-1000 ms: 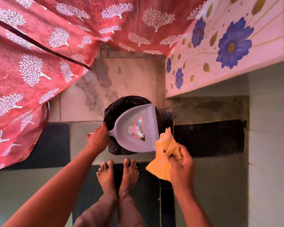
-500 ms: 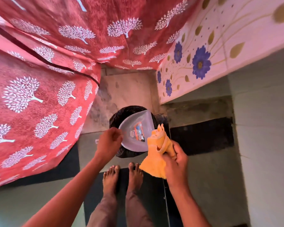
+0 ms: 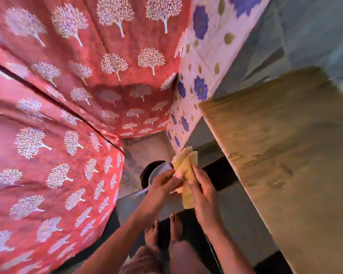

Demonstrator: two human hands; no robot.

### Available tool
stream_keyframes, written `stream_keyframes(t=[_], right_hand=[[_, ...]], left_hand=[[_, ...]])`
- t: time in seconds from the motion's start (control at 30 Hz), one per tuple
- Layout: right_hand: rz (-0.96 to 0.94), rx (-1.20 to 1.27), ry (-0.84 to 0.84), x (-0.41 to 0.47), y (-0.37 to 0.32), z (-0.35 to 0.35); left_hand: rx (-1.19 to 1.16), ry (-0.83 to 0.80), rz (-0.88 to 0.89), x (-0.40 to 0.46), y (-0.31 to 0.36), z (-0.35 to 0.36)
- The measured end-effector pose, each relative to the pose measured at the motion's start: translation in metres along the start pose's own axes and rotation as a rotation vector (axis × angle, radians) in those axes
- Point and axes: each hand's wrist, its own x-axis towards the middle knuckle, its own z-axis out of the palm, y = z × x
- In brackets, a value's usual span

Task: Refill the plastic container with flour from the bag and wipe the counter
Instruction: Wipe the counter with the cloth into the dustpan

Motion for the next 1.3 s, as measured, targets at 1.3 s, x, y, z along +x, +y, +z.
stream_keyframes(t=[1.3], right_hand=[[0.145,-0.526,0.459,0.105,0.016,-0.275]], left_hand=[[1.610,0.201,0.540,0.161,0.019,0.265]])
